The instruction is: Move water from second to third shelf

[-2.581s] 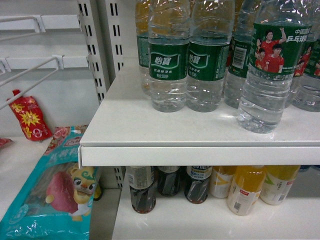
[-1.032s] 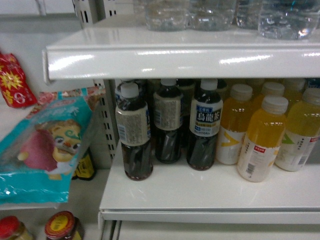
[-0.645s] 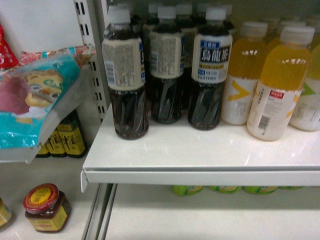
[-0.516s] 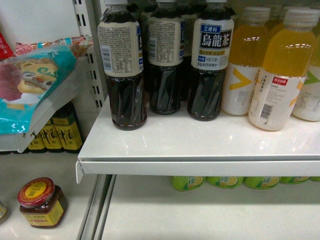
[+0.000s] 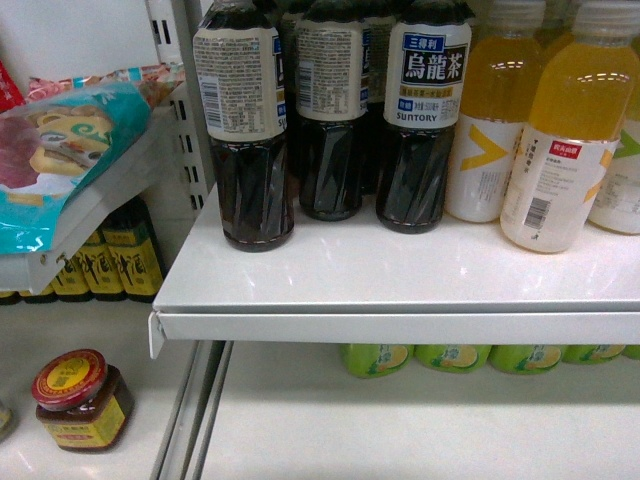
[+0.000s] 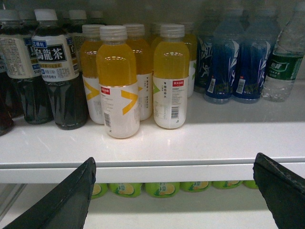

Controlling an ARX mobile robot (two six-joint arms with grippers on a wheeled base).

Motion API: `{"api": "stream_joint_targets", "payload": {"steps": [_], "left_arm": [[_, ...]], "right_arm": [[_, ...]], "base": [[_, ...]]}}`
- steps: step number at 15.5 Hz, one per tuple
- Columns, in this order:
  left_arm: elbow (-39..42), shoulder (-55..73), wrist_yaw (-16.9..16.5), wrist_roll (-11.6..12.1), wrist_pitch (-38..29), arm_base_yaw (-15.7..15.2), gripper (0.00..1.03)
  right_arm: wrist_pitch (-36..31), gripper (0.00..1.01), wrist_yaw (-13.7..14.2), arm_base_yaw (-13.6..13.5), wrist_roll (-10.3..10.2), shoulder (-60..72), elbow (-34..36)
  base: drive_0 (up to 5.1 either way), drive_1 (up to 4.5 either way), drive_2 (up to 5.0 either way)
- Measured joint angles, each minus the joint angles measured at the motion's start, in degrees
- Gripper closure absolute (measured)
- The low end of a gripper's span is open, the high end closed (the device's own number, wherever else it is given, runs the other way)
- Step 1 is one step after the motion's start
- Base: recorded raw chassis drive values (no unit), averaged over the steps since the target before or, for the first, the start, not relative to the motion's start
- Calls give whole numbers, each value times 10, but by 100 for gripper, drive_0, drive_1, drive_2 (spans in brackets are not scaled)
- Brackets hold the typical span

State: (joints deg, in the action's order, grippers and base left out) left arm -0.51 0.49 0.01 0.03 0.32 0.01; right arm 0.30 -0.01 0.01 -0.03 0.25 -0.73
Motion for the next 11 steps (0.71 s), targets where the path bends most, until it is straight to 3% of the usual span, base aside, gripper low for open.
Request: {"api": "stream_joint_targets", "payload": {"steps": [11], "left_arm": [[0,0,0,0,0,0,5]], "right_arm": [[0,3,0,0,0,0,0]], "base": [[0,0,0]]}}
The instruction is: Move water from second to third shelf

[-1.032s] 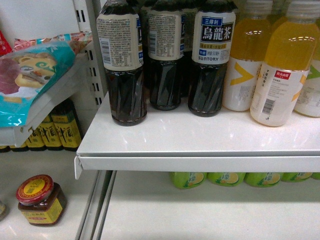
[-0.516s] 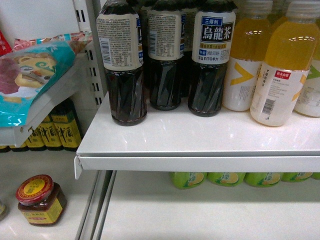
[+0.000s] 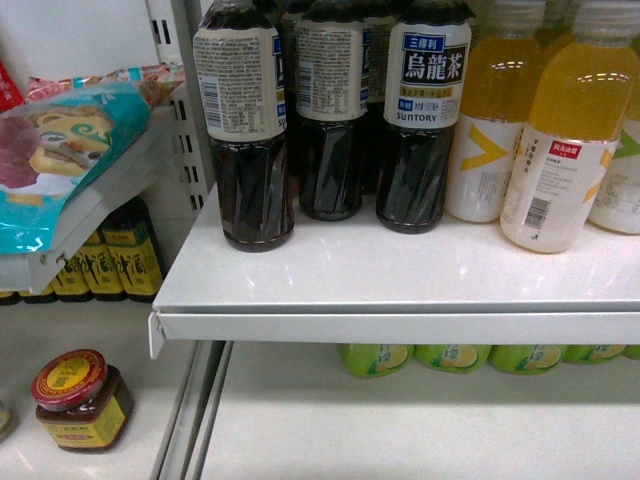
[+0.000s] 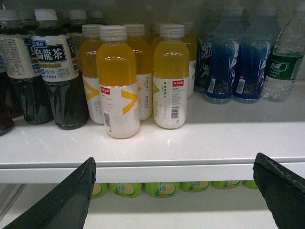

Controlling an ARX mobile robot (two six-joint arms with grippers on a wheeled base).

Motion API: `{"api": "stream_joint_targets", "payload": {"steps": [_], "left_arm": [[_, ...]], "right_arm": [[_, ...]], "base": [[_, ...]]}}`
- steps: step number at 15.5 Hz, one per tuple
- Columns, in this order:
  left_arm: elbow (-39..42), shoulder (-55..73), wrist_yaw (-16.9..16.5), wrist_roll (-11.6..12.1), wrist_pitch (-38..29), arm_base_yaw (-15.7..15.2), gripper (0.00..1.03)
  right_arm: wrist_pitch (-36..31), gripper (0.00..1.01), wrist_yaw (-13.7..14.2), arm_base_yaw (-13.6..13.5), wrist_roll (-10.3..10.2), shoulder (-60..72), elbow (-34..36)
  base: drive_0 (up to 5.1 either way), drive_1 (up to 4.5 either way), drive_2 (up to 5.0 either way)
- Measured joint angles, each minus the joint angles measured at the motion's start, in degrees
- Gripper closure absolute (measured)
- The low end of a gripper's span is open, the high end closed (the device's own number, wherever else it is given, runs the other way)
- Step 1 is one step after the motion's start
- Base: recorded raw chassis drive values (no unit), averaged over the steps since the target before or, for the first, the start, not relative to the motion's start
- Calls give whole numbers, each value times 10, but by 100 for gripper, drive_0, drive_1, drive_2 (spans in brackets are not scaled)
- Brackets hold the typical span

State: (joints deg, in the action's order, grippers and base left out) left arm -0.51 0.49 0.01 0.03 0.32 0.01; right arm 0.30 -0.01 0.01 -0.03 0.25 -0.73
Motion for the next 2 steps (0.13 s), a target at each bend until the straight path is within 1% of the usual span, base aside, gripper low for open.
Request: {"api": "stream_joint_targets", "payload": {"steps": [2], "left_arm": [[0,0,0,0,0,0,5]], "right_arm": [[0,3,0,0,0,0,0]], "base": [[0,0,0]]}}
